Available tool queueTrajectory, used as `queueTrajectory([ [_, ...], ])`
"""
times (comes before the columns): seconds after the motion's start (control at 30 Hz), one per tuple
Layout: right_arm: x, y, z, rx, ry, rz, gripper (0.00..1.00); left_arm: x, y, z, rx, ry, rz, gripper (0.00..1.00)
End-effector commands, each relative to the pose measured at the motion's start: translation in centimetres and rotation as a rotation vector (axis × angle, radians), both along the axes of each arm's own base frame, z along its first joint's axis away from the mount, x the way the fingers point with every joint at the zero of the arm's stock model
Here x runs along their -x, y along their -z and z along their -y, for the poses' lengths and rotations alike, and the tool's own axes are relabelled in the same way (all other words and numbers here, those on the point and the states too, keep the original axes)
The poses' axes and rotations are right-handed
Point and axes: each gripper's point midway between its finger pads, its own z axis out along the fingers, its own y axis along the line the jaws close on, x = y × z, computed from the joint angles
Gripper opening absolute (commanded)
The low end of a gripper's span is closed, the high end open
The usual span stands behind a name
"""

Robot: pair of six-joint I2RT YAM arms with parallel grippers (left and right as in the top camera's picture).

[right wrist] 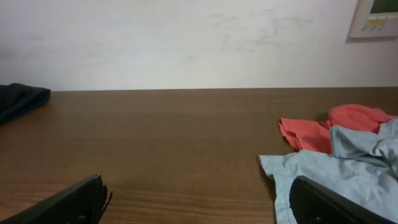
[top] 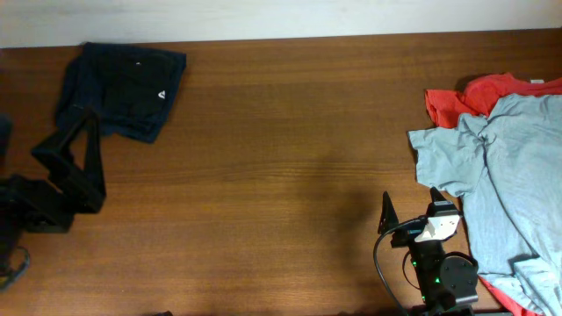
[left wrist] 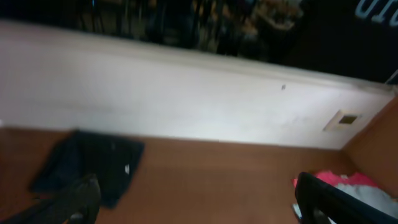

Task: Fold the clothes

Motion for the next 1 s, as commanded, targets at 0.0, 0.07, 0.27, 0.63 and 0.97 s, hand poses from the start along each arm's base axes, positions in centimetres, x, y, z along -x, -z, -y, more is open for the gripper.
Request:
queueTrajectory([
  [0.0,0.0,0.2,0.5,0.001,0.027,-0.001,0.99,0.3,2.1,-0.2,0.016,-0.012,-0.075,0.99],
  [0.07,0.0,0.2,0.5,0.001,0.027,-0.001,0.98,0.1,3.5,-0.2,0.030,-0.012,-0.123,0.99],
  [0.27,0.0,0.2,0.5,0.001,0.027,-0.001,0.99,-2.3,7.1,-0.9,0.052,-0.016,-0.161,0.99],
  [0.63,0.0,0.2,0.5,0.001,0.027,-0.001,0.99,-7.3,16.9,-2.4,0.074,-0.024,-0.146,0.99],
  [0.97,0.0,0.2,0.5,0.001,0.027,-0.001,0.99,-9.7,26.7,-3.1,0.095,-0.027,-0.172,1.00],
])
